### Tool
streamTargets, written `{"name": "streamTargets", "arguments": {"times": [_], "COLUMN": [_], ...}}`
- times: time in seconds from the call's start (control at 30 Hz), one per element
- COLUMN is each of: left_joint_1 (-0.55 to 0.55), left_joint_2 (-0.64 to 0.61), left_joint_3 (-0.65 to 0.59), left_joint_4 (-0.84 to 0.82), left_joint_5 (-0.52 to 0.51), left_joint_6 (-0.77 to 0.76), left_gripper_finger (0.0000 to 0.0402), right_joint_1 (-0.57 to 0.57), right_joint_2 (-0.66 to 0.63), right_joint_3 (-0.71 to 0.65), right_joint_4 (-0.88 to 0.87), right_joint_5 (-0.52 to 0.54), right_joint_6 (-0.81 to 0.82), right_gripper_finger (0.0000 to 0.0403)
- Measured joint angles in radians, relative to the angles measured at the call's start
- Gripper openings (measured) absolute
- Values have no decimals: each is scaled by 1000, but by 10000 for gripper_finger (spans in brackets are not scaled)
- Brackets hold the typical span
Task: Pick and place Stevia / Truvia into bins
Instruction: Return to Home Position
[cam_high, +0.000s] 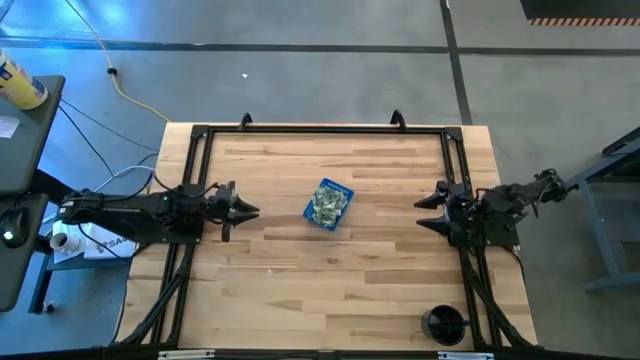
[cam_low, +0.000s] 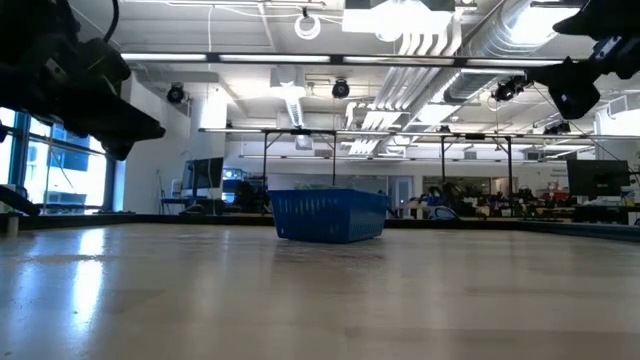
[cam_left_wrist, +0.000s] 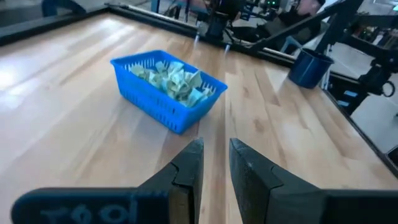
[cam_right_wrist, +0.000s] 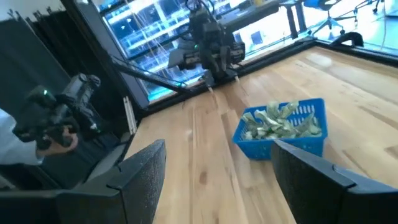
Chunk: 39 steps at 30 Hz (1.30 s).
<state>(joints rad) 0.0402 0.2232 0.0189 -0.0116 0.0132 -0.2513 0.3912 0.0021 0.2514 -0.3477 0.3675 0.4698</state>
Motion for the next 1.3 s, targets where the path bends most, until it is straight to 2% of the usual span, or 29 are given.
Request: {"name": "streamTargets", "arguments": {"times": [0.07, 0.23, 0.3, 0.33, 0.43, 0.6, 0.8, 1.0, 1.07, 1.2, 1.3], "left_joint_1": [-1, -1, -1, -1, -1, -1, -1, -1, -1, -1, -1], "left_joint_2": [14, 48, 53, 54, 54, 55, 56, 56, 56, 56, 56], "left_joint_3": [0, 0, 0, 0, 0, 0, 0, 0, 0, 0, 0], "left_joint_4": [0, 0, 1, 0, 1, 3, 2, 2, 2, 2, 2], "left_joint_5": [1, -17, -17, -17, -17, -17, -18, -18, -18, -17, -17], "left_joint_6": [-14, -8, -8, -8, -8, -8, -8, -8, -8, -8, -8], "left_gripper_finger": [111, 111, 111, 111, 111, 111, 111, 111, 111, 111, 111], "right_joint_1": [-13, -44, -61, -71, -100, -170, -272, -287, -288, -289, -293], "right_joint_2": [1, 4, 9, 9, 14, 35, 31, 48, 52, 92, 88], "right_joint_3": [-42, -172, -211, -235, -241, -242, -242, -242, -242, -242, -242], "right_joint_4": [115, 538, 586, 589, 417, 415, 412, 406, 394, 398, 417], "right_joint_5": [9, -5, -3, -3, -1, -56, -64, -100, -146, -134, -206], "right_joint_6": [0, 1, 1, 0, -1, -3, 1, -3, -87, -286, -528], "right_gripper_finger": [277, 277, 277, 277, 277, 277, 277, 277, 277, 277, 278]}}
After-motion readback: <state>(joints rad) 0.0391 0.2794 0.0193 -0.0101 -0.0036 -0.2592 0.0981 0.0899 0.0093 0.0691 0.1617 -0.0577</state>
